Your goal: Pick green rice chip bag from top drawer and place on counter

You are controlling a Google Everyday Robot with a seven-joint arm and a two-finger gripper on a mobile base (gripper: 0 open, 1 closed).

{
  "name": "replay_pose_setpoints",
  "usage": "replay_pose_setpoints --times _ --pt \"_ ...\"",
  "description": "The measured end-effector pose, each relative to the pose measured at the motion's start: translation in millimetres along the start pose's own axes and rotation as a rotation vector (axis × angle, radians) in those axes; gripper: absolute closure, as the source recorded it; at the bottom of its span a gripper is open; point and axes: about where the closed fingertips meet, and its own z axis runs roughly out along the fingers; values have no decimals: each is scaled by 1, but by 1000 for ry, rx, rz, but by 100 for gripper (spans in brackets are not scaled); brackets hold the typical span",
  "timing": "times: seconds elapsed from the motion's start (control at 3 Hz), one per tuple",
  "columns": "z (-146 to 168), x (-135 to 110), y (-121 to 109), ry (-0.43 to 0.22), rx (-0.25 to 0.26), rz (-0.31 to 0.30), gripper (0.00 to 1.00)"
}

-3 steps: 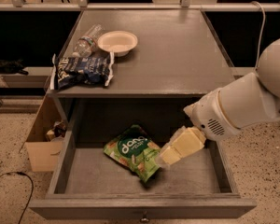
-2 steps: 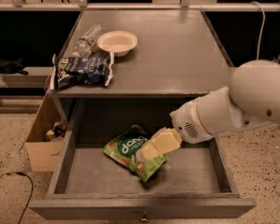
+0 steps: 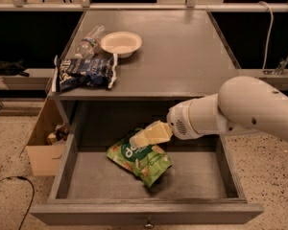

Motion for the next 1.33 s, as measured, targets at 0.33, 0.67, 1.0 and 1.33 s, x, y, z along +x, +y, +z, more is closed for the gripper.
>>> replay_pose_setpoints --times 0.33,0.67,1.0,1.33 --pt "17 -2 9 -33 -28 30 0" --pt "60 -4 19 -63 -64 63 0" --pt "102 15 24 -82 -56 155 0" --pt "98 29 18 -70 11 198 0"
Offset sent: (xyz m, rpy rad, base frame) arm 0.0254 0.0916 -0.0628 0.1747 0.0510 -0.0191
